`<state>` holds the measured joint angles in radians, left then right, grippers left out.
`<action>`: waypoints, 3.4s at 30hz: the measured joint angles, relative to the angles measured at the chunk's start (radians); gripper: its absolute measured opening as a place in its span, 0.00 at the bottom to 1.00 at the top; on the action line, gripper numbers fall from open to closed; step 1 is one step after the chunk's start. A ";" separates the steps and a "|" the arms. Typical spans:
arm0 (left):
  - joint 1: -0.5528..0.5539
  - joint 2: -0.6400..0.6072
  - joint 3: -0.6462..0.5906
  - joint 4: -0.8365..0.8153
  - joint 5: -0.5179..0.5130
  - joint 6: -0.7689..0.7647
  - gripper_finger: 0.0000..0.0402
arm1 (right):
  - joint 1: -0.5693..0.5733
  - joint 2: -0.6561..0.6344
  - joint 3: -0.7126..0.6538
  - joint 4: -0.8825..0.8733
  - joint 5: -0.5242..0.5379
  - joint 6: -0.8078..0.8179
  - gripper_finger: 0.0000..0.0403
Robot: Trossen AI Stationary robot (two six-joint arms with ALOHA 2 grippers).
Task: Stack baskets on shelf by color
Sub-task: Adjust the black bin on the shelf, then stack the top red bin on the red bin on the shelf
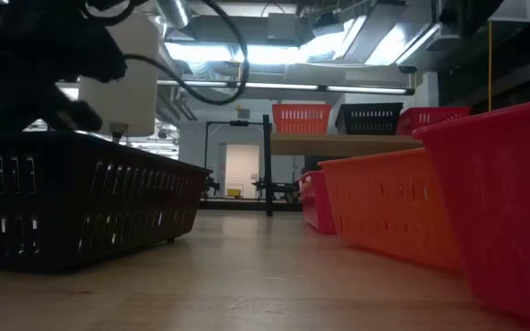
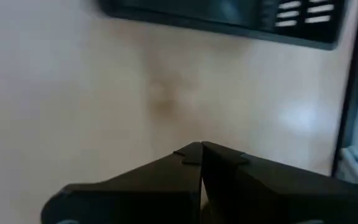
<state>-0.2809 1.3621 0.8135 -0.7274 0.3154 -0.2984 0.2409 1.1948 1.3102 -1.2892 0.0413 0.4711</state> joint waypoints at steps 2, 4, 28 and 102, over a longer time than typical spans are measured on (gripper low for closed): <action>-0.032 0.059 0.000 0.077 0.029 -0.020 0.00 | 0.056 -0.011 0.000 0.000 0.017 0.058 0.20; -0.051 0.120 0.000 0.165 0.039 -0.033 0.00 | 0.108 -0.015 0.000 0.001 0.045 0.103 0.20; 0.025 0.368 0.396 0.430 -0.057 0.282 0.00 | 0.393 -0.012 0.000 0.016 0.226 0.287 0.20; 0.214 0.209 0.495 -0.139 -0.309 0.411 0.00 | 0.334 -0.010 -0.460 0.436 0.404 0.384 0.20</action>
<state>-0.0673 1.5715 1.3083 -0.8667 0.0063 0.1122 0.5754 1.1847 0.8500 -0.8536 0.4450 0.8554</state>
